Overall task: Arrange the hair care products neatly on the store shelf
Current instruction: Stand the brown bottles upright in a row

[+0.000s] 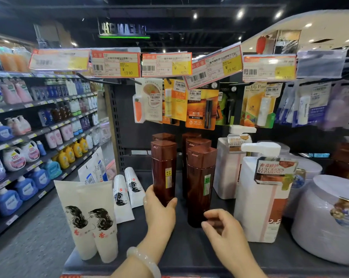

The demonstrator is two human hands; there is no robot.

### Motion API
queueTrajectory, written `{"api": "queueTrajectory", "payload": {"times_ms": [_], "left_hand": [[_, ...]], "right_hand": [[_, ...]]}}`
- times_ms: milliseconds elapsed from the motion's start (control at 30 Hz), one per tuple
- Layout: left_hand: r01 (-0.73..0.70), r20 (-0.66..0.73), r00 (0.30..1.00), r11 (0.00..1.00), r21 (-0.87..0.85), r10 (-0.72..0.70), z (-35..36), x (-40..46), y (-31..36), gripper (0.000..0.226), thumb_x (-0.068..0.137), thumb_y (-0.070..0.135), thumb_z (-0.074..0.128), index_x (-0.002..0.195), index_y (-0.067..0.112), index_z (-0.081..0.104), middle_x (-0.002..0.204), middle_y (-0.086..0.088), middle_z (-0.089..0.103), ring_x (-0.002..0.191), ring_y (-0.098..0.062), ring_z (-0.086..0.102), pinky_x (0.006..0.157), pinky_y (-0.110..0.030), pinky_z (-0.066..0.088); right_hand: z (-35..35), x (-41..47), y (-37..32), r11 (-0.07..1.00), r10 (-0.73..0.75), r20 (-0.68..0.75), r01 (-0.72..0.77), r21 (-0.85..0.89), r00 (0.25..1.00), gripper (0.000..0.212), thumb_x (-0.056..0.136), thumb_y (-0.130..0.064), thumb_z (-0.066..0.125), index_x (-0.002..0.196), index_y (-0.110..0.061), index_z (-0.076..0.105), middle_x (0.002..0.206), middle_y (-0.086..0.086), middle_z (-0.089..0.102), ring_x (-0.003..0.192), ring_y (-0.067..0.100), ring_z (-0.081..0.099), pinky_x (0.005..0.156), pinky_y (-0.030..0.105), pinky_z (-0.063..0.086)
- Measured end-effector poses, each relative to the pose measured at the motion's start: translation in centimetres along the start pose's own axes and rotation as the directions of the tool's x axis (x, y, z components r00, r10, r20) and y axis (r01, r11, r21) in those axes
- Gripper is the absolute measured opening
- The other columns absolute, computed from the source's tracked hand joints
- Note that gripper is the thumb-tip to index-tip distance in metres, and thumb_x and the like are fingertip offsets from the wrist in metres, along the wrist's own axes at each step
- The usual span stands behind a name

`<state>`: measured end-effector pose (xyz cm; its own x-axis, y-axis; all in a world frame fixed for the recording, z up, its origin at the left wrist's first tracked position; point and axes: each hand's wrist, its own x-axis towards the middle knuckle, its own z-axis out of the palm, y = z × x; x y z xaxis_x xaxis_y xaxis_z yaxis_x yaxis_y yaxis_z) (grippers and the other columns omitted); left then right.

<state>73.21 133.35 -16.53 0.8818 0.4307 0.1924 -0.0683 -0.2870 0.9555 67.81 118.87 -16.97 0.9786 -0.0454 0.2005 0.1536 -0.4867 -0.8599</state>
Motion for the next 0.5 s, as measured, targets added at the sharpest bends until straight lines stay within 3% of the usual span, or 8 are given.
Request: {"api": "queueTrajectory", "payload": {"times_ms": [200,500], "left_hand": [[-0.045,0.005,0.999,0.997,0.055,0.044,-0.1,-0.5,-0.4,0.06,0.076,0.008,0.07,0.128,0.01,0.04,0.123,-0.011,0.049,0.114,-0.025,0.048,0.092,-0.027,0.035],[-0.04,0.045,0.998,0.995,0.089,0.036,-0.6,-0.8,-0.1,0.064,0.079,0.013,0.068,0.134,0.011,0.035,0.129,-0.01,0.046,0.119,-0.023,0.046,0.095,-0.03,0.037]], "right_hand": [[0.3,0.7,0.6,0.999,0.031,-0.063,-0.032,-0.016,0.998,0.028,0.082,-0.017,0.067,0.1,-0.027,0.049,0.106,-0.005,0.055,0.091,0.003,0.055,0.068,0.009,0.043],[1.4,1.6,0.3,0.994,0.094,-0.034,-0.096,-0.045,0.995,0.071,0.079,-0.031,0.069,0.136,-0.019,0.029,0.137,-0.002,0.042,0.123,0.013,0.046,0.103,0.029,0.042]]}}
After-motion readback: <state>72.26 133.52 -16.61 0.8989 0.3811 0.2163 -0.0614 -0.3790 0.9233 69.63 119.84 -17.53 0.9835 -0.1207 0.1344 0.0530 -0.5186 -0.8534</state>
